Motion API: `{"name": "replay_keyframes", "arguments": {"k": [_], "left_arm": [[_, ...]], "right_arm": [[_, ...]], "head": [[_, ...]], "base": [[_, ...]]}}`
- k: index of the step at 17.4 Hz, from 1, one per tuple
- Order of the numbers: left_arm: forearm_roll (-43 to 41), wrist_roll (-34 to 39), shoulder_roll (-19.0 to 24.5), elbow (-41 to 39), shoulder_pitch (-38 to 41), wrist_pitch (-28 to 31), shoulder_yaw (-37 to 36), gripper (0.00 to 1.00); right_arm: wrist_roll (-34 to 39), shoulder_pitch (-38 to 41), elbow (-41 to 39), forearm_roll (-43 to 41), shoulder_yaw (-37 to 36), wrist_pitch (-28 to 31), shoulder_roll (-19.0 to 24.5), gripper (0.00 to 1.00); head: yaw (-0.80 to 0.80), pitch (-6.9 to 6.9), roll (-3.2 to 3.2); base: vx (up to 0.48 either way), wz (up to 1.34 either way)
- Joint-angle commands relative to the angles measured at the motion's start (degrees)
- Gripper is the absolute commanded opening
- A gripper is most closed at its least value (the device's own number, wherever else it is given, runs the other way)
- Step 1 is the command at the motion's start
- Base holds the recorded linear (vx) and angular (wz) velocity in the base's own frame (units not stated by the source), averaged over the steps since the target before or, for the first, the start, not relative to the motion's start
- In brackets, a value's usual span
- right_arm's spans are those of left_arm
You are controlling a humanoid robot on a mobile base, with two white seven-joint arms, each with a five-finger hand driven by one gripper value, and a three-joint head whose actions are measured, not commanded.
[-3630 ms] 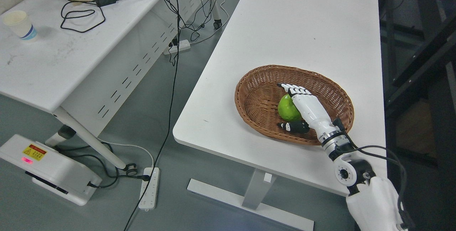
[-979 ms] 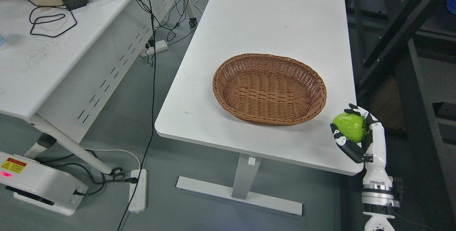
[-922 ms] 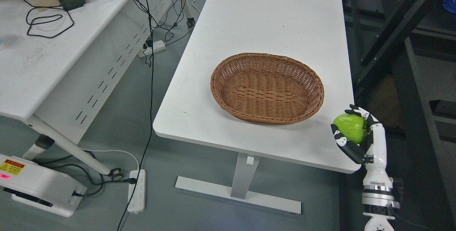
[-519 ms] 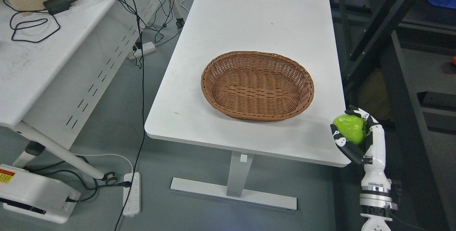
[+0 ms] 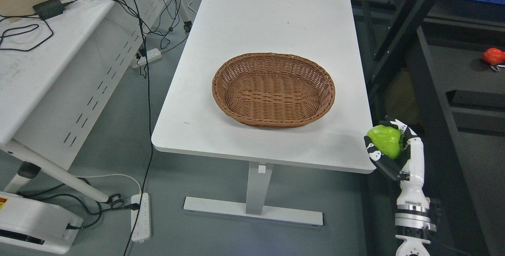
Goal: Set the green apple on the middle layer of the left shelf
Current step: 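Carry the held green apple while turning toward the black fruit shelf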
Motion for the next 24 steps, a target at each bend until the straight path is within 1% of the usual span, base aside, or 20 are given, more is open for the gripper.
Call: {"name": "replay_keyframes", "arguments": {"k": [1,5,6,8,24], "left_arm": [[0.0,0.0,1.0,0.0,0.5,0.0,0.0,1.0],[0.0,0.0,1.0,0.0,0.5,0.0,0.0,1.0],[0.0,0.0,1.0,0.0,0.5,0.0,0.0,1.0],[0.0,0.0,1.0,0.0,0.5,0.0,0.0,1.0],[0.0,0.0,1.0,0.0,0.5,0.0,0.0,1.0]], "right_arm": [[0.3,0.0,-0.3,0.0,1.3,0.0,-0.5,0.0],[1.2,-0.1,-0.3,0.0,4.6,0.0,-0.5,0.0],[3.0,-0.1,-0.2,0.0,6.4,0.1,-0.5,0.0],[3.9,-0.1,-0.2,0.0,7.8,0.7,-0.5,0.0],[4.0,0.0,-0.1,0.1,8.1,0.9,-0.5,0.0]], "head": [[0.0,0.0,0.0],[0.0,0.0,0.0],[0.0,0.0,0.0],[0.0,0.0,0.0],[0.0,0.0,0.0]], "base": [[-0.066,-0.2],[-0.114,-0.32],[-0.167,-0.3],[-0.162,-0.2],[-0.251,0.02]]}}
